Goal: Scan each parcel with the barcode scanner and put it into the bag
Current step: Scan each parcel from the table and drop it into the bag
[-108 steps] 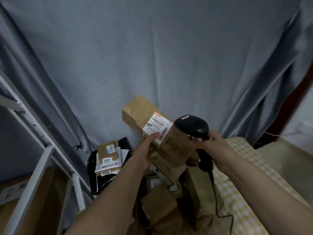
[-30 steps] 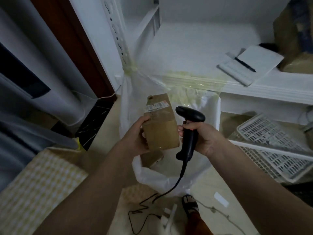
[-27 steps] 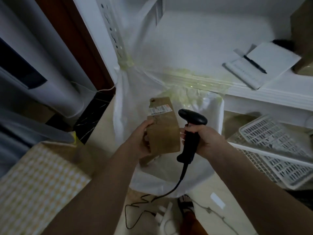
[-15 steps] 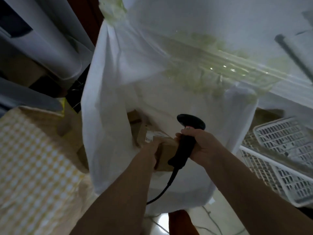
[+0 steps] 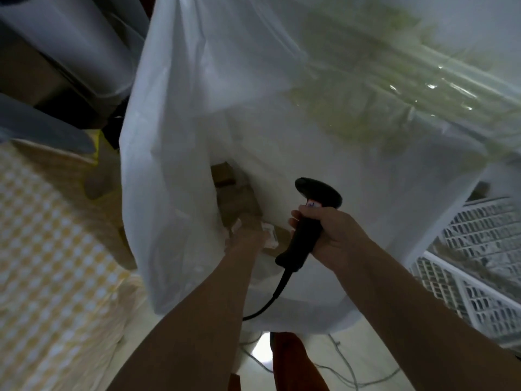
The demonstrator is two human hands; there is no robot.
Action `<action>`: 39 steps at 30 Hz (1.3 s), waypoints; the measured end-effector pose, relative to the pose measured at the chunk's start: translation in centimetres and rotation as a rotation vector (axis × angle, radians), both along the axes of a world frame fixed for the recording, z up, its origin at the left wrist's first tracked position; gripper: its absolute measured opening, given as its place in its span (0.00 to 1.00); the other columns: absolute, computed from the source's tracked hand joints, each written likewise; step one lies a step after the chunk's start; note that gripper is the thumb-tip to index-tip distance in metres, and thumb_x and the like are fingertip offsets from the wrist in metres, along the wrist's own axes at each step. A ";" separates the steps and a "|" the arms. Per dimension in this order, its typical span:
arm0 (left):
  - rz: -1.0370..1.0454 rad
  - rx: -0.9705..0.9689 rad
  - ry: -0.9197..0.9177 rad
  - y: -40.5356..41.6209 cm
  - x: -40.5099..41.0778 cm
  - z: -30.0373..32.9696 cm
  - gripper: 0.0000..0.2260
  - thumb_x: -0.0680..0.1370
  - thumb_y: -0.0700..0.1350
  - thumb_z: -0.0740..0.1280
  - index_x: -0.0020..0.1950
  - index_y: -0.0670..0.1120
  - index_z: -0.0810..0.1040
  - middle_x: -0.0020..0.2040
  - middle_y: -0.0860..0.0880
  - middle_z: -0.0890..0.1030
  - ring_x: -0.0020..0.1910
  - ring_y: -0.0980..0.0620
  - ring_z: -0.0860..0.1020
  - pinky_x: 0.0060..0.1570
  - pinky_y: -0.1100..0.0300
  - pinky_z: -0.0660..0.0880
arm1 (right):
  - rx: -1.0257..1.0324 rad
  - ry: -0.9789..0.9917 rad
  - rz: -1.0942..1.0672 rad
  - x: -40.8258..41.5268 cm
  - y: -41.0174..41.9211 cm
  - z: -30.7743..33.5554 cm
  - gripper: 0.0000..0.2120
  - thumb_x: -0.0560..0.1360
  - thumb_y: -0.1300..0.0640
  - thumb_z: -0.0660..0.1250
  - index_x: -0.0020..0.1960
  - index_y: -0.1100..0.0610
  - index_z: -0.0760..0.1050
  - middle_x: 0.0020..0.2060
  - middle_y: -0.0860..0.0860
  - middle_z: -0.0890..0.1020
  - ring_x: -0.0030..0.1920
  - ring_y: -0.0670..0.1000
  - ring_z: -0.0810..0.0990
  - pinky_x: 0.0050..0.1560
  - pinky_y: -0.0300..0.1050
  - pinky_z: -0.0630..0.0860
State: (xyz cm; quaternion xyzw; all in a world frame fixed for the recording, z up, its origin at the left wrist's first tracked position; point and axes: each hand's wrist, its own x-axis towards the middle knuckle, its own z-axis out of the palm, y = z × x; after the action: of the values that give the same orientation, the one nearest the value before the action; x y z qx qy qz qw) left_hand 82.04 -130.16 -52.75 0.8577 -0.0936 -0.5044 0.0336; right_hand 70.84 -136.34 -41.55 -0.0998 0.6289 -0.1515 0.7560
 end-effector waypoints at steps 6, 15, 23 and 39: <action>-0.347 -0.101 -0.100 1.5 1.9 4.7 0.14 0.79 0.49 0.64 0.61 0.42 0.74 0.54 0.47 0.77 0.53 0.47 0.77 0.49 0.57 0.73 | -0.070 0.023 0.129 1.7 1.3 2.2 0.16 0.75 0.67 0.65 0.63 0.64 0.70 0.44 0.58 0.79 0.43 0.54 0.79 0.46 0.50 0.76; -0.697 -0.323 -0.377 6.6 4.9 17.5 0.09 0.81 0.45 0.61 0.59 0.43 0.76 0.59 0.45 0.78 0.58 0.46 0.77 0.57 0.56 0.71 | -0.399 0.007 0.483 5.9 5.8 12.8 0.04 0.73 0.68 0.68 0.45 0.61 0.75 0.34 0.58 0.79 0.34 0.55 0.79 0.37 0.50 0.77; -0.613 -0.391 -0.610 18.7 9.7 26.7 0.13 0.79 0.48 0.63 0.60 0.43 0.75 0.58 0.44 0.77 0.57 0.43 0.77 0.53 0.52 0.75 | -0.606 -0.105 0.715 11.1 15.6 20.9 0.03 0.71 0.68 0.68 0.45 0.63 0.78 0.35 0.58 0.78 0.40 0.57 0.76 0.50 0.52 0.73; -0.006 -0.060 -0.749 66.0 15.5 33.2 0.16 0.79 0.53 0.63 0.64 0.47 0.75 0.63 0.47 0.77 0.61 0.46 0.76 0.55 0.56 0.73 | -0.660 -0.230 1.252 23.1 51.0 23.4 0.06 0.70 0.70 0.69 0.44 0.63 0.76 0.40 0.59 0.78 0.46 0.59 0.78 0.52 0.55 0.72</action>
State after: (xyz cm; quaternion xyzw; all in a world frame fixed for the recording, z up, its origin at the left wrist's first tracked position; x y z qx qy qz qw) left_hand 97.52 -64.19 -19.57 0.9811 -0.1167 -0.1528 0.0206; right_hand 93.93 -85.33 -18.17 -0.6487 0.2915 0.1188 0.6928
